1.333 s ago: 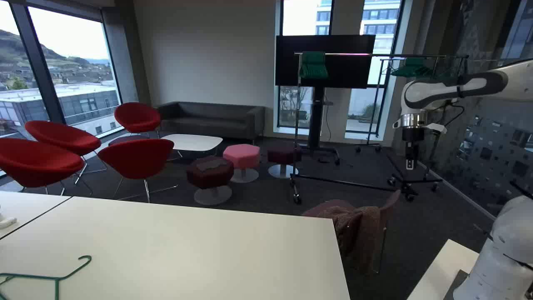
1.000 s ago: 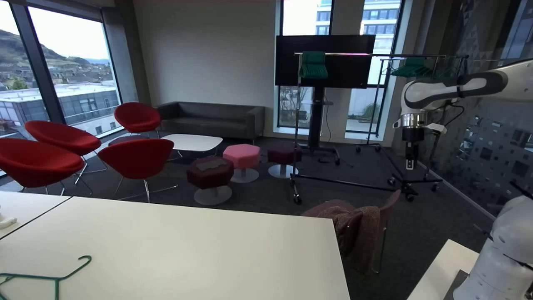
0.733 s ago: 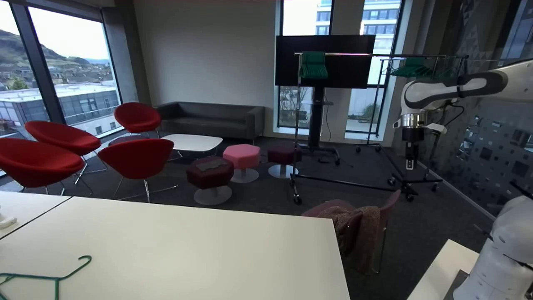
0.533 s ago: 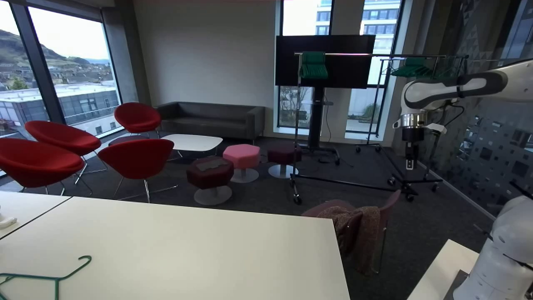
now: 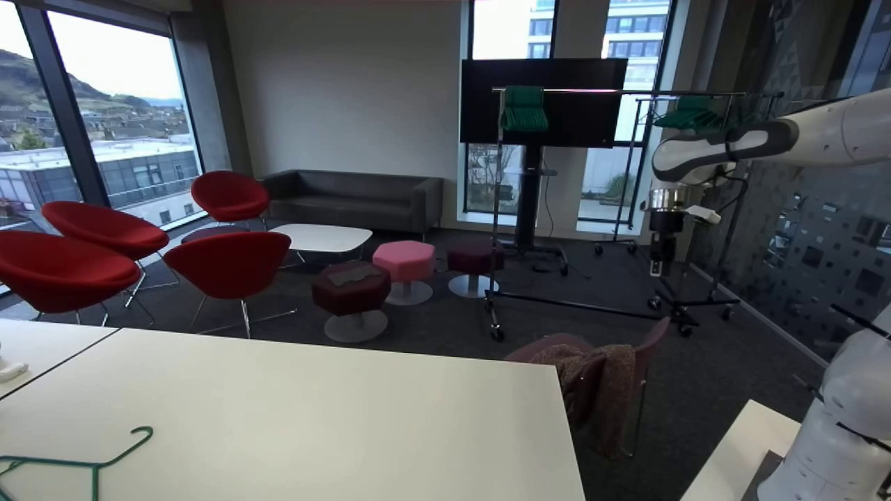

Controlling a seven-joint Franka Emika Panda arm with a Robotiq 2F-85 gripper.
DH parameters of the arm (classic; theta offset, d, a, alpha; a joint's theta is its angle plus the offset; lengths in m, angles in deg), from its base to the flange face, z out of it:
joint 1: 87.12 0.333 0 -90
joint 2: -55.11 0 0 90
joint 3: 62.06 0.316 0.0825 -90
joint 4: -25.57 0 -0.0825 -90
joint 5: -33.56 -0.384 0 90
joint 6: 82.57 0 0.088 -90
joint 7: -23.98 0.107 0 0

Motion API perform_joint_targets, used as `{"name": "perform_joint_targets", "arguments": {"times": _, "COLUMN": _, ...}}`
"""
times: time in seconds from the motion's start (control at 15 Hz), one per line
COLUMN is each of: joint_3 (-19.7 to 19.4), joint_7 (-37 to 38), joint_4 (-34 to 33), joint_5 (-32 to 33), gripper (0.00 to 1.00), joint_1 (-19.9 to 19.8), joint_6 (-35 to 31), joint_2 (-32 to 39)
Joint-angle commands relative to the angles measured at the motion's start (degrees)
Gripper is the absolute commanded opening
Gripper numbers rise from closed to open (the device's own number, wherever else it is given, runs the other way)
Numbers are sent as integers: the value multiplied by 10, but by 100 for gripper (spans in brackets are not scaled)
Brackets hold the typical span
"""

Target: Put the fleece blanket on the table.

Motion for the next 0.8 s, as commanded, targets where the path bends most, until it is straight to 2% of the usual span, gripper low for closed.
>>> {"name": "perform_joint_targets", "arguments": {"times": 0.0, "joint_3": 13, "joint_7": -3, "joint_4": -64, "joint_5": -8, "gripper": 100, "joint_1": -29, "joint_6": -54, "joint_2": 84}}
{"name": "perform_joint_targets", "arguments": {"times": 0.13, "joint_3": 13, "joint_7": 14, "joint_4": -74, "joint_5": -13, "gripper": 100, "joint_1": -45, "joint_6": -97, "joint_2": 128}}
{"name": "perform_joint_targets", "arguments": {"times": 0.33, "joint_3": 16, "joint_7": 26, "joint_4": -88, "joint_5": -32, "gripper": 100, "joint_1": -72, "joint_6": -127, "joint_2": 189}}
{"name": "perform_joint_targets", "arguments": {"times": 0.73, "joint_3": 46, "joint_7": 40, "joint_4": -120, "joint_5": -66, "gripper": 100, "joint_1": -110, "joint_6": -126, "joint_2": 269}}
